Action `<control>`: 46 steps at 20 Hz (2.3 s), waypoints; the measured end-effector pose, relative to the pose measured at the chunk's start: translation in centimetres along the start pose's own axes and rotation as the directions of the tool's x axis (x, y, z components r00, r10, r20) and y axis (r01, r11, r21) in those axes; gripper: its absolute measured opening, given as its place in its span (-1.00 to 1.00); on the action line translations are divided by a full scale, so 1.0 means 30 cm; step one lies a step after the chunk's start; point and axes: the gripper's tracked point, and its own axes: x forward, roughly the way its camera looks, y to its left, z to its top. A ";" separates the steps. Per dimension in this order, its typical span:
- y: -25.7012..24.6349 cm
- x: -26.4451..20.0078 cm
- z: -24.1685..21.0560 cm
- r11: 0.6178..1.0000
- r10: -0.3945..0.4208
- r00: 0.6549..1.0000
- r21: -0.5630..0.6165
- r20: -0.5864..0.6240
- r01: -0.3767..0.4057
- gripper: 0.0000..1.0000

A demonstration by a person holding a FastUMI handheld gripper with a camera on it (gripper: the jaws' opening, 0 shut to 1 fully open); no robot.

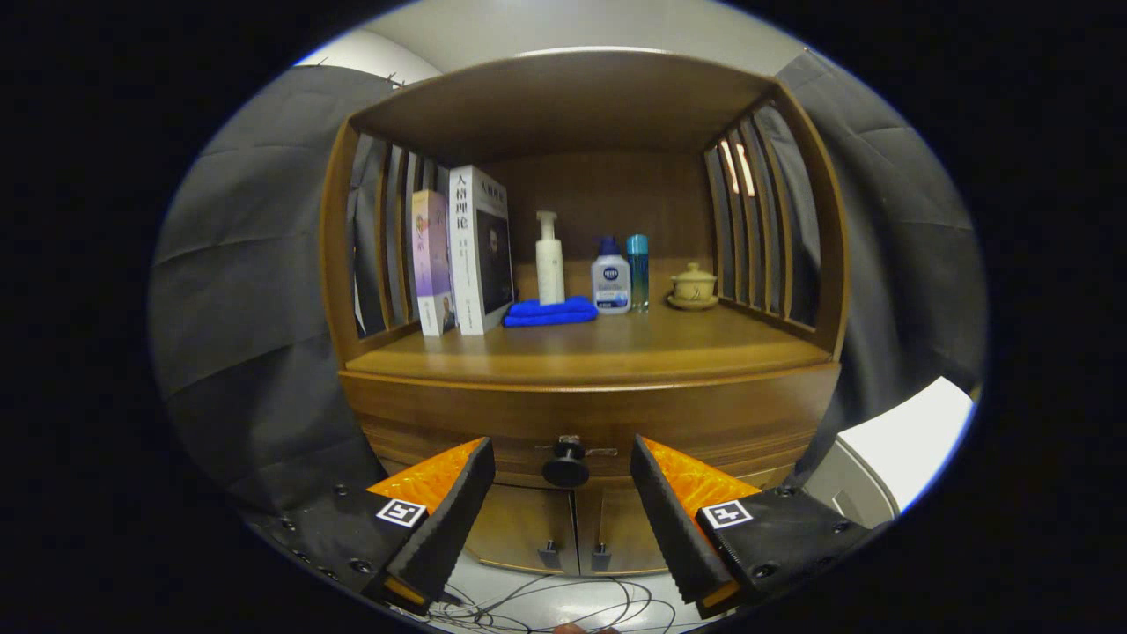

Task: Pull open the drawer, take out the items inside it, and place them on the countertop above the cabinet.

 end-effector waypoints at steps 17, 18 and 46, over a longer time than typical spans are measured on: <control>-0.040 0.272 -0.140 0.994 -0.083 0.996 -0.072 -0.040 0.079 0.67; -0.039 0.269 -0.140 0.995 -0.082 0.996 -0.066 -0.046 0.079 0.45; -0.002 0.019 -0.230 0.997 -0.065 0.997 -0.044 -0.043 0.063 -0.43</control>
